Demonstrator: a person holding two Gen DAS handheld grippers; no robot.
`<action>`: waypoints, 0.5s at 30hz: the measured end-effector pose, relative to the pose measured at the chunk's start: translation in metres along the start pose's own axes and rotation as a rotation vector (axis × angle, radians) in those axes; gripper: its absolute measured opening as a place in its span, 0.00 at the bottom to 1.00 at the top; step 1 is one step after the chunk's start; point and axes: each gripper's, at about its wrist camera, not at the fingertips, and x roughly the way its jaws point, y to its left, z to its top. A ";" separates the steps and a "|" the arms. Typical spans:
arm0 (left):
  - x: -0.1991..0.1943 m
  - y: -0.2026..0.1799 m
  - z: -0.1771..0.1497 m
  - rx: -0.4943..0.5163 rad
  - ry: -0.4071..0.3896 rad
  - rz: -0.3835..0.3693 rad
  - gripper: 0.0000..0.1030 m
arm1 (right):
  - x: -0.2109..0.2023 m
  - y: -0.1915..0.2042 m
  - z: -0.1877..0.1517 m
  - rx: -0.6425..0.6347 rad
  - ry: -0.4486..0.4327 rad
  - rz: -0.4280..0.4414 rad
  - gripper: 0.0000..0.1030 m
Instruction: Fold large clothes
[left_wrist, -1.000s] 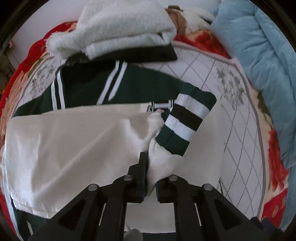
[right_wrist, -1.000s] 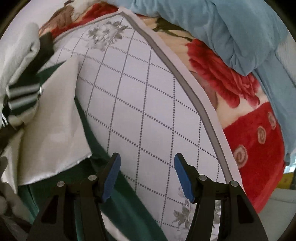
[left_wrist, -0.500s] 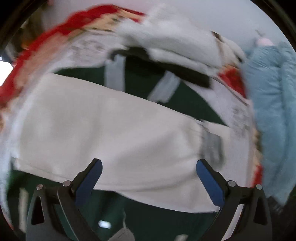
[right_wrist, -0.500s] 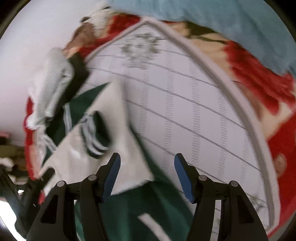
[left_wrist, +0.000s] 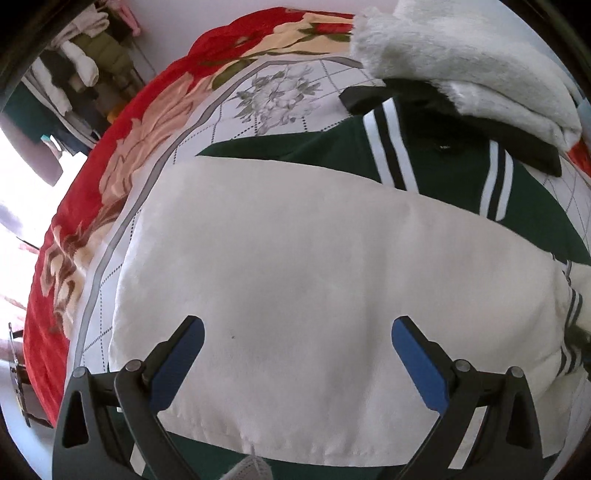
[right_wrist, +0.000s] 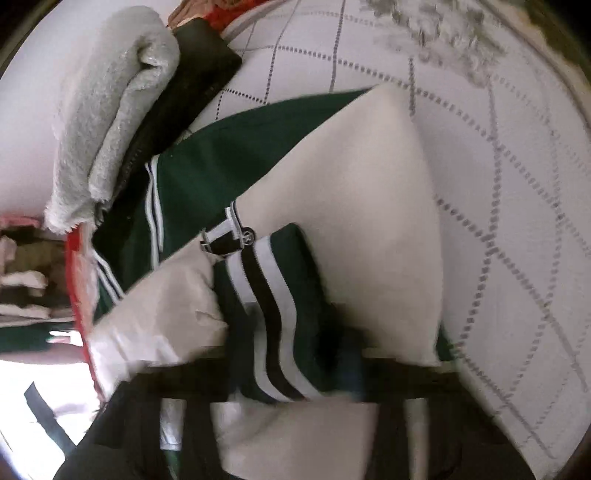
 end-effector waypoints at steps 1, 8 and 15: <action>0.001 -0.001 0.001 -0.004 0.006 -0.011 1.00 | -0.004 0.000 -0.003 -0.007 -0.006 0.011 0.08; -0.004 -0.011 0.008 0.012 -0.003 -0.029 1.00 | -0.048 -0.023 -0.021 0.095 -0.100 -0.038 0.06; -0.002 -0.014 0.007 0.038 0.000 -0.027 1.00 | -0.079 -0.047 -0.027 0.141 -0.169 -0.098 0.06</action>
